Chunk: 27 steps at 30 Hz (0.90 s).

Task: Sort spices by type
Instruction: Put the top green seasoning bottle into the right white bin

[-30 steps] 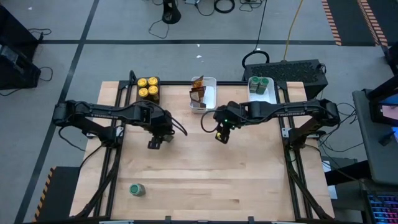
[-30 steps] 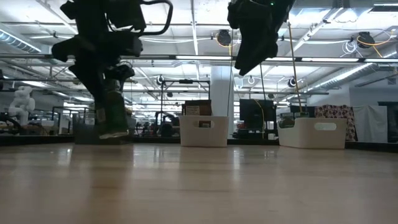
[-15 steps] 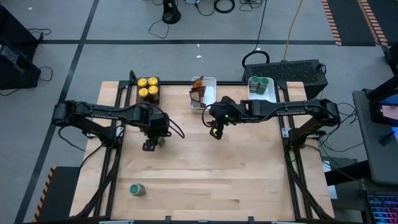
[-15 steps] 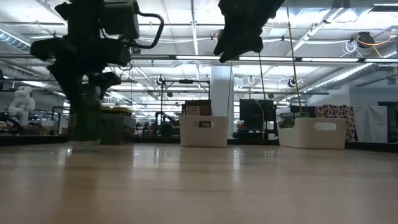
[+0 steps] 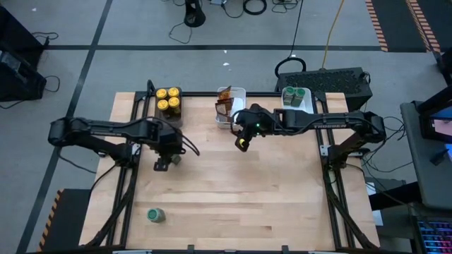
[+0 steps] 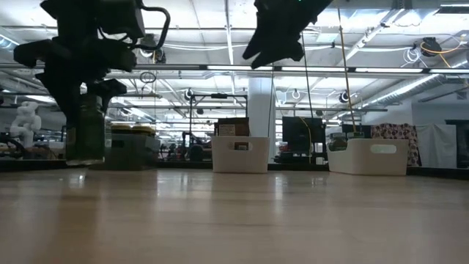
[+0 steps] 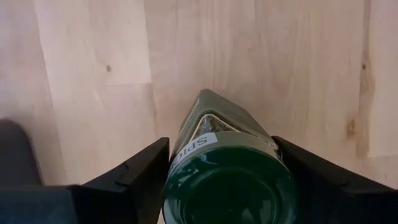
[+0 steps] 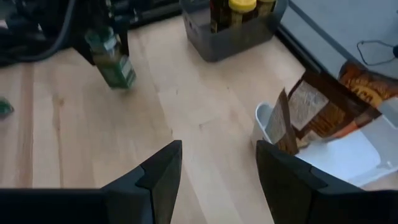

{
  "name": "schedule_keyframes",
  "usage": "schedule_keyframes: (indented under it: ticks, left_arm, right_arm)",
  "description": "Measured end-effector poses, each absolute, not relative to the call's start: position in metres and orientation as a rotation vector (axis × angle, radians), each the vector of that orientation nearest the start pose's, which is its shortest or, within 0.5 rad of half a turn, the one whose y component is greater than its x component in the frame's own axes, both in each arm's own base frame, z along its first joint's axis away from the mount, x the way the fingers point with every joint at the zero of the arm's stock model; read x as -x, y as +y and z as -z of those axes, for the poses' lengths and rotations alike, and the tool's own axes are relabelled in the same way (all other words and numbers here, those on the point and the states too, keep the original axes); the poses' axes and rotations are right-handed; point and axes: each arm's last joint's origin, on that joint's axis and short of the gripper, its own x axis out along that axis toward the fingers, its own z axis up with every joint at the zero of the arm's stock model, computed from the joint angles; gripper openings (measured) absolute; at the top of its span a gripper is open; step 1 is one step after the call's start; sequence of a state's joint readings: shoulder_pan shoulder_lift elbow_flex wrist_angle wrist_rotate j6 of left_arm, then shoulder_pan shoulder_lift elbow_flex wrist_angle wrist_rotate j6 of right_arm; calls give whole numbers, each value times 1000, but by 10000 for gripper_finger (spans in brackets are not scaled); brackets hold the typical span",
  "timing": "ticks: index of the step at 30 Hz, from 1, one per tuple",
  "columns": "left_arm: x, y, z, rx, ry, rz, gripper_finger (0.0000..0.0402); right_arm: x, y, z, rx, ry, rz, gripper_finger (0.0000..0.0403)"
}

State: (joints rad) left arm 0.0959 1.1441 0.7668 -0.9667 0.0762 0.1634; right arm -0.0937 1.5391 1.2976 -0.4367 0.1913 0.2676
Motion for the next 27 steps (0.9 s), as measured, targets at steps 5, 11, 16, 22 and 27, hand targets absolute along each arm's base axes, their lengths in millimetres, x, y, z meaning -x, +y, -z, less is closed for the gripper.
schedule_keyframes:
  ticks: [5,11,16,22,27]
  left_arm:
    - [-180,16,-213,-24,1320,86,254]
    - [-181,18,-212,-19,1326,75,254]
    - [-181,18,-212,-20,1325,76,254]
    - [-181,18,-212,-24,1321,78,254]
    - [-183,18,-214,-27,1309,81,254]
  right_arm:
    - [-338,-38,-308,-236,616,363,187]
    - [-336,-30,-304,-249,667,349,187]
    - [-334,-25,-302,-245,694,343,187]
    - [-335,-24,-302,-274,688,352,187]
    - [-335,-19,-302,-282,687,340,187]
